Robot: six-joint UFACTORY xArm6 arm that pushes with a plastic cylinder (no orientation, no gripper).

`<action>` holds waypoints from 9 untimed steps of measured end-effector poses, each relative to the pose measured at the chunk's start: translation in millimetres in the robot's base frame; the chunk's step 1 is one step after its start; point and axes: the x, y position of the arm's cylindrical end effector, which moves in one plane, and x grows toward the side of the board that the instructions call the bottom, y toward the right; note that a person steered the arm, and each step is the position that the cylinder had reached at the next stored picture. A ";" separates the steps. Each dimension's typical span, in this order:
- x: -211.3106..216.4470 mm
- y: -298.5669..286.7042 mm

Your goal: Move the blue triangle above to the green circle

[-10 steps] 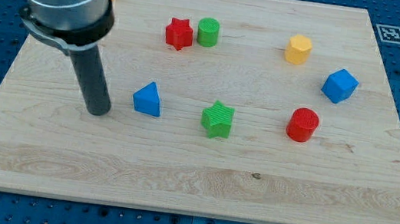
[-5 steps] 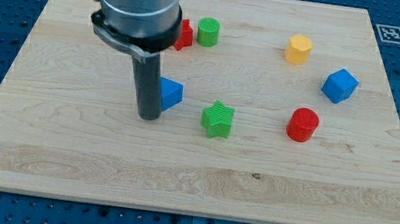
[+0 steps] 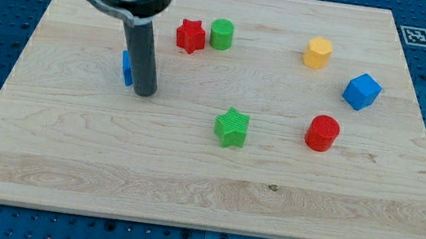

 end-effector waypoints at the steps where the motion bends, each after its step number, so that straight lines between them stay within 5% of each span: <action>1: 18.2 -13.2; 4: -108.5 -44.5; 9: -75.1 -12.7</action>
